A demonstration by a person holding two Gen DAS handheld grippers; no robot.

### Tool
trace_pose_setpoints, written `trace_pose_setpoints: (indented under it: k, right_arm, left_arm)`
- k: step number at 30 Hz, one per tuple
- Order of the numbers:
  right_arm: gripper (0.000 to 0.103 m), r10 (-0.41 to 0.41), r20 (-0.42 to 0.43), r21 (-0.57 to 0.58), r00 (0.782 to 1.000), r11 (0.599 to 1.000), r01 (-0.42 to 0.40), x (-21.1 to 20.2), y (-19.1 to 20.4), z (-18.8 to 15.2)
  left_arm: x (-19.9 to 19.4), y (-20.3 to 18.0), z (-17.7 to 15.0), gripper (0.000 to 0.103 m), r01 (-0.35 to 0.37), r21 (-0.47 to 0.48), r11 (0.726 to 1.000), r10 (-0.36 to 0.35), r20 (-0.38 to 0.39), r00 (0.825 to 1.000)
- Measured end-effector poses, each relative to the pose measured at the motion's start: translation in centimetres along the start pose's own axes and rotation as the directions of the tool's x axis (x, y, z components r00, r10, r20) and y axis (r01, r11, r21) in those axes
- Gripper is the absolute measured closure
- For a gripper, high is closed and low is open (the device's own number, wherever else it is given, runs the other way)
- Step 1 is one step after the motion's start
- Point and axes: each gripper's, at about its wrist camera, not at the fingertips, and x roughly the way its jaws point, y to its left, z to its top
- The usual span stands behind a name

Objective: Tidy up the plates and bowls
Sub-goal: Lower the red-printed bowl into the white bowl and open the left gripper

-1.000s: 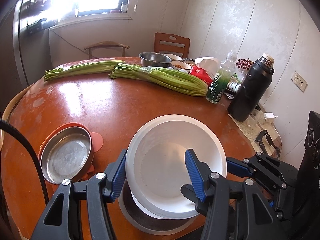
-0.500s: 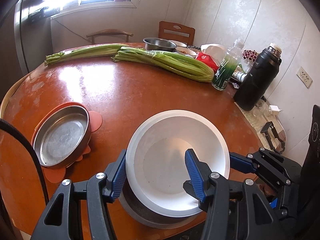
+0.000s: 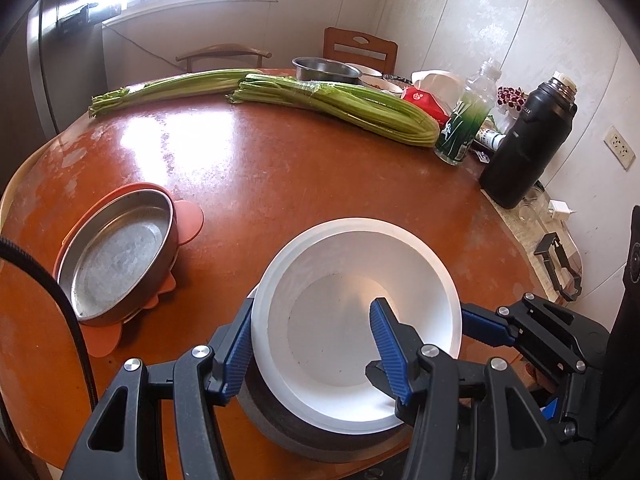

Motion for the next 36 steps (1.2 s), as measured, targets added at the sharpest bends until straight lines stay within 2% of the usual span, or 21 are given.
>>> trace_pose_setpoints:
  k: [36]
  right_arm:
    - [0.049, -0.019, -0.029, -0.022, 0.999, 1.000, 0.018, 0.8, 0.3, -0.3]
  left_arm:
    - [1.0, 0.3, -0.4, 0.047, -0.003, -0.008, 1.000, 0.002, -0.024, 1.000]
